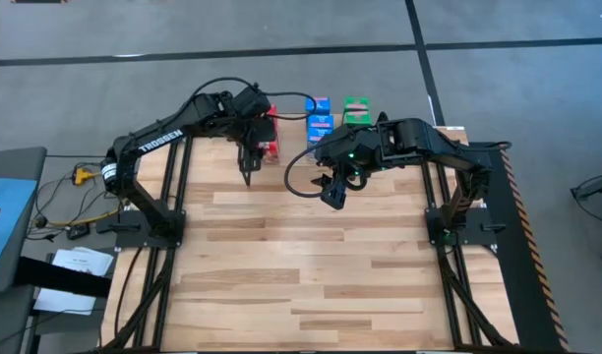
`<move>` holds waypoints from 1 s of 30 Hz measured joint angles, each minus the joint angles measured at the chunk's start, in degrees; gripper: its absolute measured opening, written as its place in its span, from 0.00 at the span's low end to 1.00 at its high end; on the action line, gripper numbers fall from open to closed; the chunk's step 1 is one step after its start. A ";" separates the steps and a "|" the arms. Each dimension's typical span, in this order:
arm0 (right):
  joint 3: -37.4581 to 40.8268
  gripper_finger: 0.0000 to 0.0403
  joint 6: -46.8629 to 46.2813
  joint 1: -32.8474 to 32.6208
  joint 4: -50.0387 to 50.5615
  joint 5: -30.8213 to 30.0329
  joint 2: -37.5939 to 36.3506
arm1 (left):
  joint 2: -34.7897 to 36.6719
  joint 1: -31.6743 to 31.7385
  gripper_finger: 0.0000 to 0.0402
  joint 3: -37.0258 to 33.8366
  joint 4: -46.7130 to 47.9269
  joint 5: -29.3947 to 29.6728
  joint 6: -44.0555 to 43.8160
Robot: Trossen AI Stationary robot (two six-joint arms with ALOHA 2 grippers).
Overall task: Stack cereal on shelf
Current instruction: Put the red cereal box on the shelf
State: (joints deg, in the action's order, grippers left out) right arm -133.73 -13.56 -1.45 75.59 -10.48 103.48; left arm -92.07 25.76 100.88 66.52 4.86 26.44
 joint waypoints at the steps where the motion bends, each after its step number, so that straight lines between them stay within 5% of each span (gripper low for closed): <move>1: 0.00 0.62 0.00 0.00 0.00 0.00 0.00 | 0.00 0.00 0.51 0.00 0.00 -0.02 0.04; 30: 0.00 0.62 0.00 0.00 -0.01 0.00 0.00 | 0.00 0.00 0.51 0.02 0.49 0.44 1.32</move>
State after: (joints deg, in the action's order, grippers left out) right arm -133.73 -13.56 -1.45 75.58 -10.48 103.48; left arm -92.07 25.76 100.90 67.01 5.30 27.76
